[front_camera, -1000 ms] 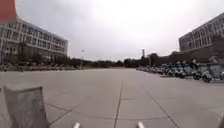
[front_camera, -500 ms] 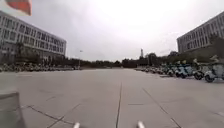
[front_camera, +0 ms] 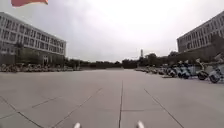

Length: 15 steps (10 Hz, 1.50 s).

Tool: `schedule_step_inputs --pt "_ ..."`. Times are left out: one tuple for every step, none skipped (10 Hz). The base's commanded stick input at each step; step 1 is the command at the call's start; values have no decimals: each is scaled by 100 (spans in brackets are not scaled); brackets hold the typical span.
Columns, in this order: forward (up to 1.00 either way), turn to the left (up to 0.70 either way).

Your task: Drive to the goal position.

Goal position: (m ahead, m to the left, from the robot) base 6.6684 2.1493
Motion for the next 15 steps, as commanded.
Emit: schedule_step_inputs --pt "50 0" --pt "50 0" --pt "50 0" --pt "50 0" --pt "50 0" --pt "50 0" --pt "50 0" --pt "50 0" --pt "50 0" --pt "50 0" --pt "50 0" --pt "50 0" --pt "50 0" --pt "50 0" --pt "50 0"
